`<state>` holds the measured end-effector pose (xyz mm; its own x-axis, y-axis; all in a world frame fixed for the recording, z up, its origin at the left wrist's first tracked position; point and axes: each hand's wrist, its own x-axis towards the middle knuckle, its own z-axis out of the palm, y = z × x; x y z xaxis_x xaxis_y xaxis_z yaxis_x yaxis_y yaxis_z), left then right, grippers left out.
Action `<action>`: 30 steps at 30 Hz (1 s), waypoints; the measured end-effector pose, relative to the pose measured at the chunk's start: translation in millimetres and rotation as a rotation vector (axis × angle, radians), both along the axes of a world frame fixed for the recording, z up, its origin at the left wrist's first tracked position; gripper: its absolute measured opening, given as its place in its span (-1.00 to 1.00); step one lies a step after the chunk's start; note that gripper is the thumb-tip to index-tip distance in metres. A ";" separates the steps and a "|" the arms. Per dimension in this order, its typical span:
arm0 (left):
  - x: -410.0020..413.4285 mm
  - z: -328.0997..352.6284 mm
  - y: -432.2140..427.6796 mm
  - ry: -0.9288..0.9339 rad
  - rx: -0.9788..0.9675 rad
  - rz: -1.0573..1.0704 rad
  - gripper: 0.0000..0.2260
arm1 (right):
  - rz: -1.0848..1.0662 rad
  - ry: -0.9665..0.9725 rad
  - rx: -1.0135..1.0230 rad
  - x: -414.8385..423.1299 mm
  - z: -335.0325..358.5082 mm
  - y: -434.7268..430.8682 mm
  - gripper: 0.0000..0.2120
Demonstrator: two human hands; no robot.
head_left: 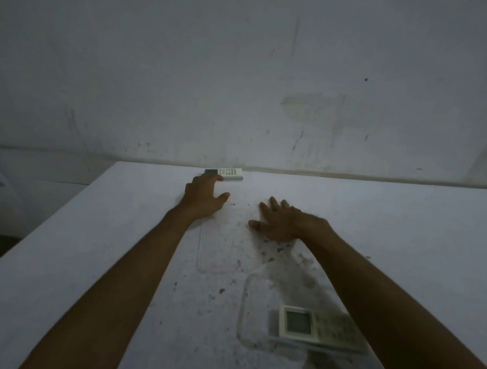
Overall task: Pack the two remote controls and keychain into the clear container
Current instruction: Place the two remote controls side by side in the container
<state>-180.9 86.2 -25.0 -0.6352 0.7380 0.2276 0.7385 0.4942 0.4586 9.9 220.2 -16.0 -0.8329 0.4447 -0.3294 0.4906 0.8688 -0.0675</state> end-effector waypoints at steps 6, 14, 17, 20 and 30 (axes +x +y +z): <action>-54.2 0.0 46.1 0.032 0.004 0.046 -0.36 | 0.181 -0.072 0.023 5.3 8.1 6.7 -0.42; -61.4 -20.1 58.5 0.062 -0.005 -0.002 -0.54 | 0.211 -0.097 0.011 12.5 31.1 1.8 -0.48; -43.1 -8.9 48.0 -0.063 0.128 -0.034 -0.56 | 0.175 -0.051 -0.087 12.2 36.2 4.4 -0.47; -5.2 10.4 32.4 -0.132 0.273 -0.059 -0.59 | 0.057 0.092 -0.189 14.0 36.5 13.2 -0.42; 148.7 31.9 -46.4 -0.193 0.250 -0.358 -0.54 | -0.128 0.616 -0.322 123.1 30.4 -0.9 -0.64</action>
<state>-32.2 39.8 6.9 -0.3995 0.8559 0.3286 0.7315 0.0816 0.6769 133.1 219.4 14.4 -0.8575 0.5117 0.0533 0.3780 0.6969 -0.6094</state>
